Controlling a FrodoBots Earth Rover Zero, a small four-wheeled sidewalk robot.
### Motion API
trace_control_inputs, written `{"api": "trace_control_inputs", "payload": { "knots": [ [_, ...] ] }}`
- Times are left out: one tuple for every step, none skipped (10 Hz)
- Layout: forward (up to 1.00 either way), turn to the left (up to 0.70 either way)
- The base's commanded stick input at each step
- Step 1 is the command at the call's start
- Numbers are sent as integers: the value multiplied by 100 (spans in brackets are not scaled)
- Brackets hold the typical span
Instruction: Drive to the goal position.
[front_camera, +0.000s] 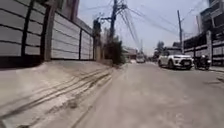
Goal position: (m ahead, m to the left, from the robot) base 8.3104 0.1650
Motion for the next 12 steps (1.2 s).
{"api": "trace_control_inputs", "payload": {
  "knots": [
    [100,-38],
    [100,-39],
    [100,-39],
    [100,-39],
    [100,-39],
    [100,-39],
    [100,-39],
    [100,-39],
    [100,-39],
    [100,-27],
    [100,-11],
    [100,-1]
  ]
}}
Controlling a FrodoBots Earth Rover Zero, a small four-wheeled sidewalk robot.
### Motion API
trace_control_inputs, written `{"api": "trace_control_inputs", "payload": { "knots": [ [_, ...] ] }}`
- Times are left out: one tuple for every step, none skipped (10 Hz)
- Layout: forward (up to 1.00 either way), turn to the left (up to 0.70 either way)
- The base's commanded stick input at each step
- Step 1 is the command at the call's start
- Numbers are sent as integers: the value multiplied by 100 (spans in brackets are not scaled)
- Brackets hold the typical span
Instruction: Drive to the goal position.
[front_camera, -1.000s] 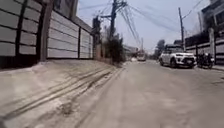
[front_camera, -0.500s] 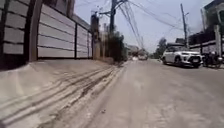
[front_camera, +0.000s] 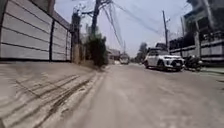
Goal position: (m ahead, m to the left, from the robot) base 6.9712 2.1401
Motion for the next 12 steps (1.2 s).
{"api": "trace_control_inputs", "payload": {
  "knots": [
    [100,1],
    [100,1],
    [100,1],
    [100,1],
    [100,1],
    [100,1],
    [100,1],
    [100,1],
    [100,1],
    [100,1],
    [100,1],
    [100,1]
  ]
}}
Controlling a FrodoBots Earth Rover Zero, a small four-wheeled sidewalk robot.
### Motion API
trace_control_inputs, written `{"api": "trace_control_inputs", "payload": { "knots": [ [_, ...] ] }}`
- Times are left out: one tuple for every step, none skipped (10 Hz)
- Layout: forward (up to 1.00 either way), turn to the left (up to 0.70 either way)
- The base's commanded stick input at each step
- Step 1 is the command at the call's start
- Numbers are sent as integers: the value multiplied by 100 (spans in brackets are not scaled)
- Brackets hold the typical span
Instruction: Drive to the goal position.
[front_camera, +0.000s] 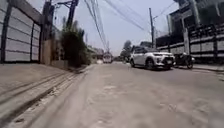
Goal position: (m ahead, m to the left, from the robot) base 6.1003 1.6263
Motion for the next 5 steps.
{"api": "trace_control_inputs", "payload": {
  "knots": [
    [100,1],
    [100,1],
    [100,1],
    [100,1],
    [100,1]
  ]
}}
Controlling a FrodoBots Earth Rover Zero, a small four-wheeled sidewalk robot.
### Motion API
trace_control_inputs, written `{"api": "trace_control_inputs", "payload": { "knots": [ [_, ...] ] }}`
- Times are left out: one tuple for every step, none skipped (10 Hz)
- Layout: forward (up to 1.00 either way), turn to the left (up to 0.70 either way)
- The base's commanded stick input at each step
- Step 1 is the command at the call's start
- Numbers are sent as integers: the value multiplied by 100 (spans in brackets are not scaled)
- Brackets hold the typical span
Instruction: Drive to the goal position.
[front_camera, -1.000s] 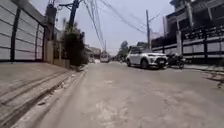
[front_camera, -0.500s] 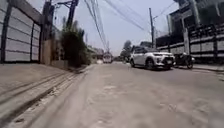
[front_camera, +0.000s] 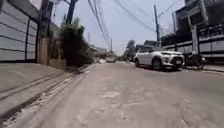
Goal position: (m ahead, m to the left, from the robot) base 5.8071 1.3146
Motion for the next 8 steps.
{"api": "trace_control_inputs", "payload": {
  "knots": [
    [100,1],
    [100,1],
    [100,1],
    [100,1],
    [100,1],
    [100,1],
    [100,1],
    [100,1]
  ]
}}
